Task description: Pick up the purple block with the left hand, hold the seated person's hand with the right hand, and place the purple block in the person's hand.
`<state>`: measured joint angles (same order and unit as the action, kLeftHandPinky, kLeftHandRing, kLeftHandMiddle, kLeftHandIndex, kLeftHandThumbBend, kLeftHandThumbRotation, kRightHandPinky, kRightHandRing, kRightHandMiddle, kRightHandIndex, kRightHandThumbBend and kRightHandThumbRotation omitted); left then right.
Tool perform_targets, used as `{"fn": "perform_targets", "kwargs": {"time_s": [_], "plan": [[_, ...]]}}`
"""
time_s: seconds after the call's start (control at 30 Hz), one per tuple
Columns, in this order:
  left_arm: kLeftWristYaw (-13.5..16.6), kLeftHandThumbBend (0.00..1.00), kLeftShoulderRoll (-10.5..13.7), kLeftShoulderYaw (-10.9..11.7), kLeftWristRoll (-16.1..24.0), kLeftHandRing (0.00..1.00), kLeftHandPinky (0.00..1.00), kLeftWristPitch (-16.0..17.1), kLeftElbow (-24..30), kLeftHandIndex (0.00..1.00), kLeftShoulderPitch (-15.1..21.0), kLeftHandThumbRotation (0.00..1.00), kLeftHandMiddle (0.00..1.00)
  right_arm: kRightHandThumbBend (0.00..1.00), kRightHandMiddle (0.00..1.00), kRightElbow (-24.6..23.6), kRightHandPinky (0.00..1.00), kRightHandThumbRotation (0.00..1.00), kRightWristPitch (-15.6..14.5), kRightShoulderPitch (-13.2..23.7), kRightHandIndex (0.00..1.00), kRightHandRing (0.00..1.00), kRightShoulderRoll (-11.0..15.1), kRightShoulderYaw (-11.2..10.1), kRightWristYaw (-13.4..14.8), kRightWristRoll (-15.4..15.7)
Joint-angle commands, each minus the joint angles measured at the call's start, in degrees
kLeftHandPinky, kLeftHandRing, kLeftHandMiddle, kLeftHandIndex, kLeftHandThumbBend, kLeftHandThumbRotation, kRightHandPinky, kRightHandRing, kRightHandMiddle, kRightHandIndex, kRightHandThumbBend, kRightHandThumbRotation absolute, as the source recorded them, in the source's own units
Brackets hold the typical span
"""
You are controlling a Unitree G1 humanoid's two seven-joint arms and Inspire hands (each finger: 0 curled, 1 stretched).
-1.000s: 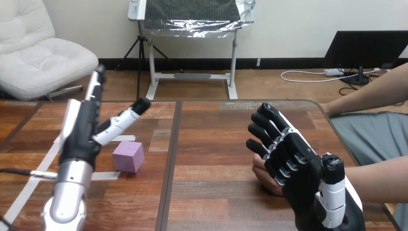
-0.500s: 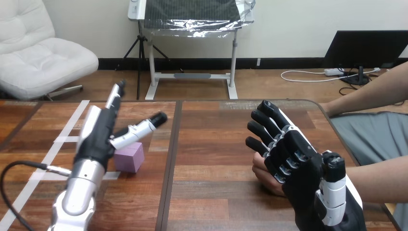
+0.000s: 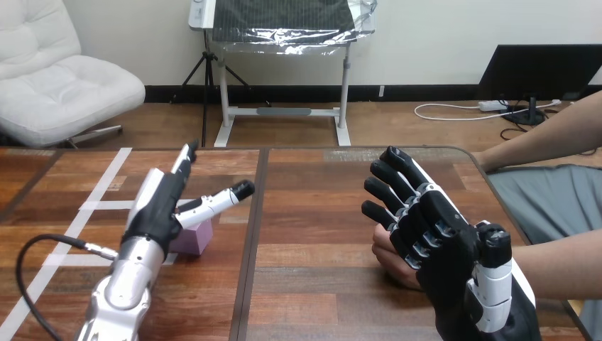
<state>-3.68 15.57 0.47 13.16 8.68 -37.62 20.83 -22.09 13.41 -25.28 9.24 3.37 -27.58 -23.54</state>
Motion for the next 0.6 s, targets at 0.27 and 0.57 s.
{"fn": "perform_targets", "kwargs": {"time_s": [0.27, 0.57], "plan": [[2.2, 0.93, 3.3, -5.4, 7.8, 1.00, 1.00, -4.6, -7.8, 1.00, 8.8, 0.61, 1.00, 0.94, 0.95, -1.4, 0.94, 0.92, 0.8, 3.0, 0.94, 0.96, -0.1, -0.7, -0.3, -1.1], [4.0, 0.94, 4.1, -8.0, 11.0, 1.00, 0.99, -5.4, -11.3, 1.00, 9.9, 0.61, 1.00, 0.95, 0.95, -1.9, 0.93, 0.93, 0.8, 2.7, 0.94, 0.95, -0.1, -0.8, -0.1, -1.0]]}}
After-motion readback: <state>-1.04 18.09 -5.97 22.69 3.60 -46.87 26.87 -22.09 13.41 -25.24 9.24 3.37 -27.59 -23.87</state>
